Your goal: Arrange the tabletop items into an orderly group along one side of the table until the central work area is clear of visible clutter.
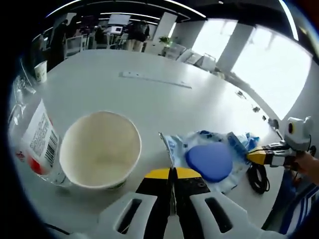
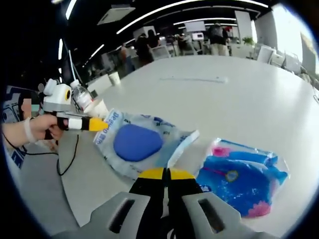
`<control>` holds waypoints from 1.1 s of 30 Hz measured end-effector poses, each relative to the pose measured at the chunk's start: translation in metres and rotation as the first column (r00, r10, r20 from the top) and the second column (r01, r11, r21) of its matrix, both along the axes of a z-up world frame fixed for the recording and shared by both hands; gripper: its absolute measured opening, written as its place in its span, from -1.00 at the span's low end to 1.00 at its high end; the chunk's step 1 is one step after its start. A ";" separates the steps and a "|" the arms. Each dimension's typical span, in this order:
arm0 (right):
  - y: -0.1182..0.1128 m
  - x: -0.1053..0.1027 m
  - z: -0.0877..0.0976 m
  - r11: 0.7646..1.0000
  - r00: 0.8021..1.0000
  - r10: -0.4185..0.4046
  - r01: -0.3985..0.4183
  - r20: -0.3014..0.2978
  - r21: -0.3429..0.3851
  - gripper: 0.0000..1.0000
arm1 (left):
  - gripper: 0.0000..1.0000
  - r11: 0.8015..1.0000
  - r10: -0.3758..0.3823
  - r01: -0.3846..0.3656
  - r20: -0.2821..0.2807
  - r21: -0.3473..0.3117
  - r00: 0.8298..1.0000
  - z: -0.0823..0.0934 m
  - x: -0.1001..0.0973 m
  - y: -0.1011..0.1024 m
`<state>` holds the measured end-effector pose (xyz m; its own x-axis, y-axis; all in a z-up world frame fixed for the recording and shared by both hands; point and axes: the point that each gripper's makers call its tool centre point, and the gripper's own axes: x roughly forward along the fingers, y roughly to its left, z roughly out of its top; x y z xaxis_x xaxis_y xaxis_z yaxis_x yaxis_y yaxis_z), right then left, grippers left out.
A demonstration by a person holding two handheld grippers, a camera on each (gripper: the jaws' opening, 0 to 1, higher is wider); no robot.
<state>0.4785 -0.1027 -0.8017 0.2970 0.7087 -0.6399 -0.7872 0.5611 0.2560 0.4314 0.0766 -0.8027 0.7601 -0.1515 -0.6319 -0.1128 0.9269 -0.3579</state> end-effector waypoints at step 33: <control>-0.002 -0.003 -0.010 1.000 1.000 0.002 -0.003 -0.018 -0.019 -1.00 | -1.00 0.999 -0.017 0.017 -0.013 0.042 1.000 -0.006 0.001 0.001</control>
<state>0.4759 -0.1044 -0.8117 0.2838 0.6970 -0.6585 -0.7841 0.5640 0.2591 0.4324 0.0774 -0.8083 0.7496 -0.1376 -0.6475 -0.1010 0.9429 -0.3173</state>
